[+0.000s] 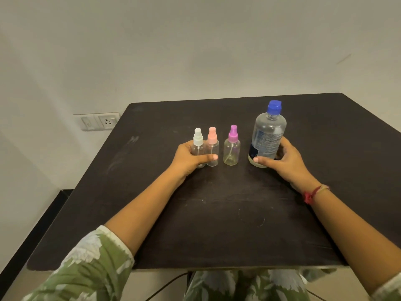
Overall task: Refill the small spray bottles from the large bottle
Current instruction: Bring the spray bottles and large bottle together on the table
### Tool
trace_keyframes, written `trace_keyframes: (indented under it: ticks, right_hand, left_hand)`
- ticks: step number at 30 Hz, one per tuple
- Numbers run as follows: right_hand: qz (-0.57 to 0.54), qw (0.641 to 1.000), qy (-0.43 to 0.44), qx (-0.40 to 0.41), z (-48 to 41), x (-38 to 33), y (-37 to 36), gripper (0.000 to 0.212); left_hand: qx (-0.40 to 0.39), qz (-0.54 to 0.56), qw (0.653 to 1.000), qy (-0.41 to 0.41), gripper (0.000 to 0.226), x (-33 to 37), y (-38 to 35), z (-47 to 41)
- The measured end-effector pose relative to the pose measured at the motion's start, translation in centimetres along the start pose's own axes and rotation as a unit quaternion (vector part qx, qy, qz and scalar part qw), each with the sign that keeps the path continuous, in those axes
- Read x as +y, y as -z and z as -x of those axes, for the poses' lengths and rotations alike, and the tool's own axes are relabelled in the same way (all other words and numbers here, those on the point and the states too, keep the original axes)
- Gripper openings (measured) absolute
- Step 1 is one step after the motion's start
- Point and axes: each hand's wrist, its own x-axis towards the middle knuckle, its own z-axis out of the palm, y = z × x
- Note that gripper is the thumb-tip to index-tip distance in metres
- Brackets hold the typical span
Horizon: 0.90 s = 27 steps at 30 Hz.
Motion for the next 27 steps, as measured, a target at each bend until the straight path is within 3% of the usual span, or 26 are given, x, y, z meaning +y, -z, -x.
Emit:
trace_keyframes:
  ticks: [6,15,17,20,23,27]
  right_hand:
    - [-0.009,1.000,0.004,-0.001,0.0,0.2,-0.1,0.072]
    - [-0.004,1.000,0.014,0.001,0.1,0.3,0.1,0.067]
    - [-0.004,1.000,0.015,0.001,0.1,0.2,0.0,0.066]
    - [-0.005,1.000,0.017,0.002,0.2,0.1,-0.1,0.065]
    - [-0.009,1.000,0.013,0.005,0.2,0.1,-0.2,0.065]
    - [-0.004,1.000,0.010,0.006,0.1,0.3,-0.2,0.067]
  left_hand:
    - [-0.015,-0.047,0.999,-0.016,0.046,0.1,1.1,0.3]
    - [0.033,-0.182,0.982,0.022,0.051,0.3,5.3,0.1]
    - [0.035,-0.210,0.977,0.029,0.064,-0.2,5.4,0.4]
    - [0.049,-0.233,0.971,0.031,0.104,-0.5,5.6,0.8]
    - [0.120,-0.233,0.965,0.019,0.128,-0.5,5.6,2.2]
    - [0.295,-0.253,0.909,-0.152,0.098,-0.4,4.6,6.7]
